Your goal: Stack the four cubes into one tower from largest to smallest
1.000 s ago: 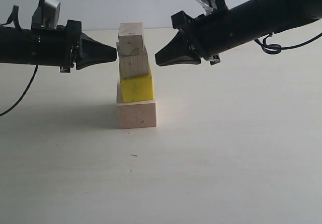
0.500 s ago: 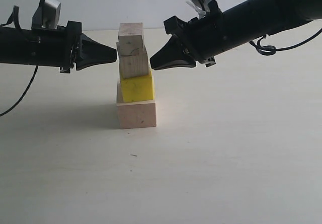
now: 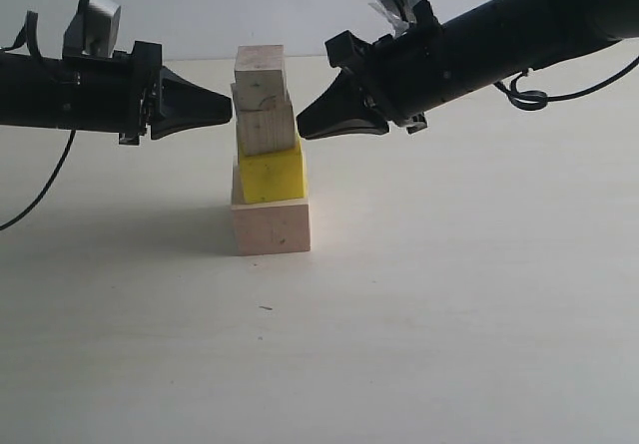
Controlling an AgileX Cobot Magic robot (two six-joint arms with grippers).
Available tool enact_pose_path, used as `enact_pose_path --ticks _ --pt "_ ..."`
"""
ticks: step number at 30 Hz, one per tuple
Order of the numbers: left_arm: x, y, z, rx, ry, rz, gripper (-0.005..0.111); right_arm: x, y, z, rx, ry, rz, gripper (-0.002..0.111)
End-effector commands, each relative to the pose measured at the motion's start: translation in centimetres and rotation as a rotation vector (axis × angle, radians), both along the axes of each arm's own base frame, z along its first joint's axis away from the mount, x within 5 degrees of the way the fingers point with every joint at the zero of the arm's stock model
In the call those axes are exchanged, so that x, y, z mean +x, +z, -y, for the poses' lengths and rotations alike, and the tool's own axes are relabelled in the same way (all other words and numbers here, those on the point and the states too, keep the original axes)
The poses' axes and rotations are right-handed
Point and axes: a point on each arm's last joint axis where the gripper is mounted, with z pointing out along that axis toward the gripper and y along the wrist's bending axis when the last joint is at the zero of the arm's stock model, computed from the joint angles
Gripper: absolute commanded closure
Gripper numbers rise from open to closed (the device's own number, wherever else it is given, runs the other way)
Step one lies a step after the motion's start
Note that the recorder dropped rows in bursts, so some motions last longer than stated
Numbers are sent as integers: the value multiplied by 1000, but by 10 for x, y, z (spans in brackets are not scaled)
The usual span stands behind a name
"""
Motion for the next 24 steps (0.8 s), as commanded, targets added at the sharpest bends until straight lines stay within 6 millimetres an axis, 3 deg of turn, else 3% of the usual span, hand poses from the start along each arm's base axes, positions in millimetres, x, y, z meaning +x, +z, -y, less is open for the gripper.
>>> enact_pose_path --ticks 1,24 --pt "0 1 2 -6 -7 8 107 -6 0 -10 -3 33 10 108" --pt "-15 -6 3 -43 -77 -48 107 2 -1 0 -26 -24 26 108"
